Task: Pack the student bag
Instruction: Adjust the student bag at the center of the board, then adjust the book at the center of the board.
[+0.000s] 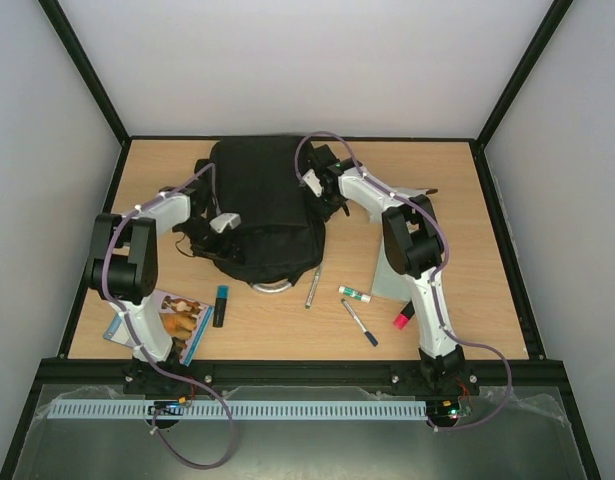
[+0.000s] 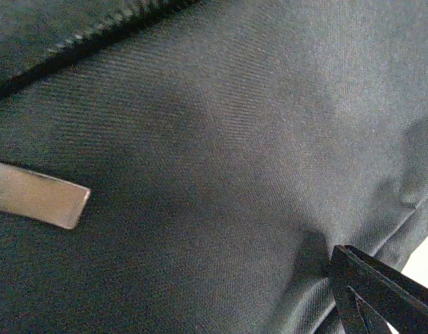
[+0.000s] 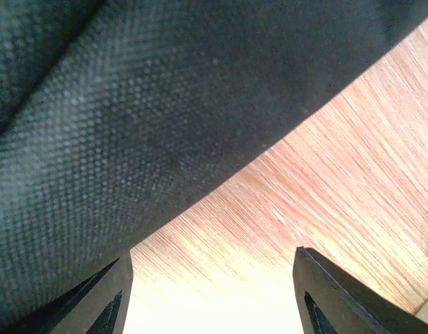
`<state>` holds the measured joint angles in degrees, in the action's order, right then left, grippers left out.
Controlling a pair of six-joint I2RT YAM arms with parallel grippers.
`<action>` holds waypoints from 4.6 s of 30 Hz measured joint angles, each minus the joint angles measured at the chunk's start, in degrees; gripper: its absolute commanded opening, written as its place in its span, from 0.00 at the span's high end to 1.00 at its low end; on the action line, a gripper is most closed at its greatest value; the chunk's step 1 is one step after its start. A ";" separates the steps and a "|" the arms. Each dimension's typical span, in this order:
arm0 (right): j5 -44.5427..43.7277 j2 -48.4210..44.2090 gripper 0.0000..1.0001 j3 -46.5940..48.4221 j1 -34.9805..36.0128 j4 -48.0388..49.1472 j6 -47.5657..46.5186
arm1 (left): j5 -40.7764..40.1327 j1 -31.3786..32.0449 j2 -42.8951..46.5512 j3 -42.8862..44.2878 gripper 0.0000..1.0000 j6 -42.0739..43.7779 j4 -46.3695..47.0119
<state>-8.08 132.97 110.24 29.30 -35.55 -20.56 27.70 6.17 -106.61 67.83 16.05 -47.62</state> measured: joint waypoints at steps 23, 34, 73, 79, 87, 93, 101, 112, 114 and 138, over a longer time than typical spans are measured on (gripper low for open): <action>4.72 -32.48 0.28 -21.09 -3.21 1.16 -1.79 | -9.03 2.19 16.70 1.66 0.01 7.06 -5.25; 13.38 -41.55 0.30 -35.63 -3.41 -1.40 -3.06 | -10.32 -0.33 22.67 1.57 0.02 7.04 -7.72; 24.28 -44.48 0.34 -40.48 -14.27 -6.16 0.68 | -31.01 -17.22 37.03 -13.88 0.01 7.02 -10.29; 25.46 -42.42 0.34 -38.23 -13.99 -6.43 0.98 | -36.96 -32.26 30.97 -10.97 0.01 -1.29 -8.26; 25.68 -41.40 0.34 -37.51 -13.42 -6.62 1.14 | -34.95 -39.93 24.50 -5.55 0.04 -2.75 -10.05; 25.66 -41.09 0.34 -37.44 -13.14 -6.64 1.11 | -31.21 -49.83 16.81 -7.10 0.21 -0.85 -14.14; 25.68 -39.60 0.34 -35.95 -12.66 -6.67 1.11 | -29.59 -51.36 22.05 -19.45 0.14 5.60 -14.67; 25.68 -38.99 0.33 -35.93 -11.96 -6.69 1.11 | -31.10 -51.47 25.79 -26.53 0.05 8.13 -13.60; 25.66 -38.86 0.33 -35.93 -11.67 -6.67 1.11 | -31.19 -51.47 24.11 -26.53 0.05 7.87 -12.81; 24.30 -38.84 0.32 -33.99 -8.33 -6.67 1.07 | -25.64 -32.72 5.88 -7.43 0.11 -1.51 -1.97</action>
<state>16.23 94.13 76.25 20.97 -42.22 -19.49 2.07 -26.55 -100.73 60.40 14.55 -49.58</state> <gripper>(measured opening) 0.677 0.895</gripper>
